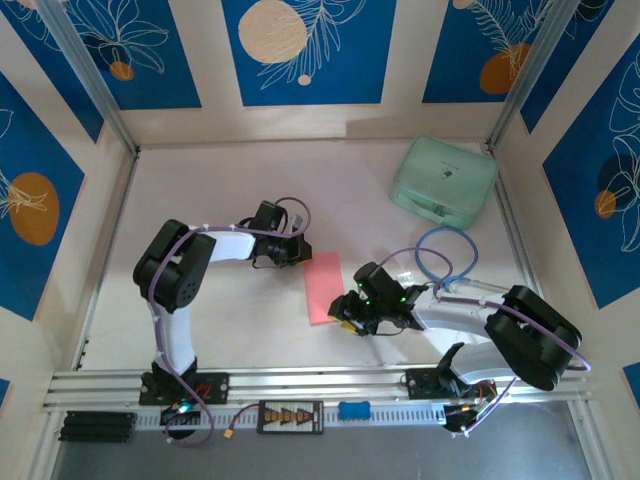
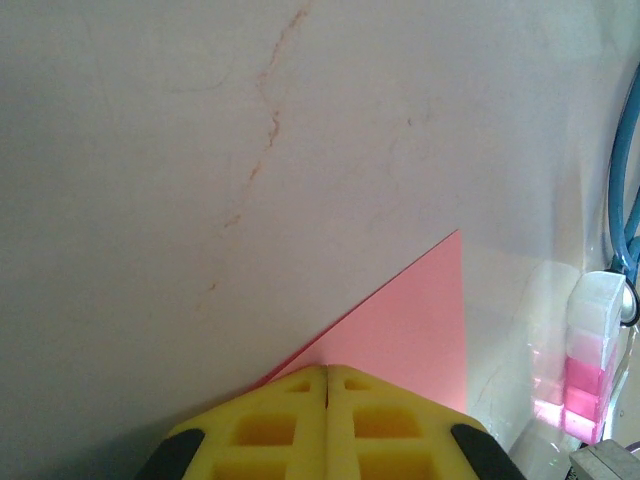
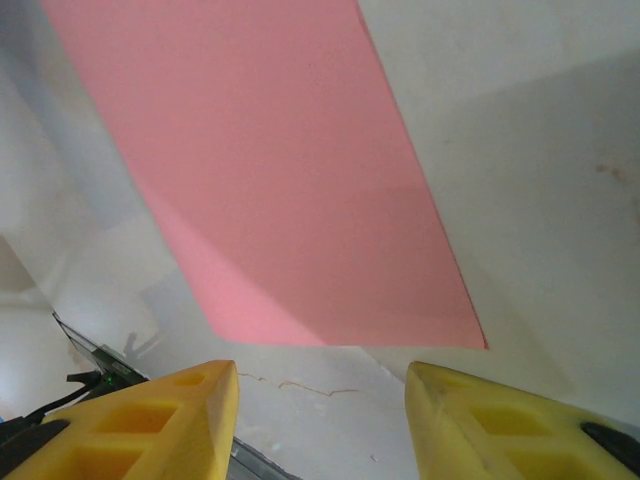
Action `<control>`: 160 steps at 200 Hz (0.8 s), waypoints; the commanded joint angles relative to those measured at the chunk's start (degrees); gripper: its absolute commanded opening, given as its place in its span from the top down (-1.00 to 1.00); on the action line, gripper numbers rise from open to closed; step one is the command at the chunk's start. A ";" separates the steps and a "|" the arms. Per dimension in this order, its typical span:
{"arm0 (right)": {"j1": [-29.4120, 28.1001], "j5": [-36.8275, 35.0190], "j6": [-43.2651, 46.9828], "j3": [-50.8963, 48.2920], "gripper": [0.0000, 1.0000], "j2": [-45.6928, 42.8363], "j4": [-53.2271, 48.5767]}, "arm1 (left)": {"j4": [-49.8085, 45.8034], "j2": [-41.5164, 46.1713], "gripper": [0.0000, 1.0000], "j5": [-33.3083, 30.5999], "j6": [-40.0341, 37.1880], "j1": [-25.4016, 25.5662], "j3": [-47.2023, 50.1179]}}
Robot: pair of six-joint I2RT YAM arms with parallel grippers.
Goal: Fold a paper plane with a square sheet of paper (pick it up from the middle)
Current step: Fold the triangle a second time at the center of the table.
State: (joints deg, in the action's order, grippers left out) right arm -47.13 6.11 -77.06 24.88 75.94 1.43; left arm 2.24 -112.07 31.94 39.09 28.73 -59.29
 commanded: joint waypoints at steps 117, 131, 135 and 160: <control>-0.14 -6.93 2.39 1.13 0.01 -0.72 3.60 | -3.51 -2.14 0.85 -0.92 0.29 -0.21 1.89; -0.14 -6.92 2.53 1.26 0.01 -0.95 3.23 | -3.56 -2.15 0.85 -0.86 0.29 -0.26 1.92; -0.15 -6.86 2.65 1.30 0.01 -1.01 3.02 | -3.57 -2.13 0.85 -0.88 0.33 -0.18 1.93; -0.46 -7.23 3.21 1.57 0.01 -2.03 0.92 | -3.65 -2.08 0.85 -0.92 0.26 -0.20 1.84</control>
State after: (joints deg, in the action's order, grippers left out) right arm -47.55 0.54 -75.24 25.28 75.88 3.97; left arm 2.35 -112.07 31.97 39.11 28.73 -59.29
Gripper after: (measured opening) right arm 0.496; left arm 0.078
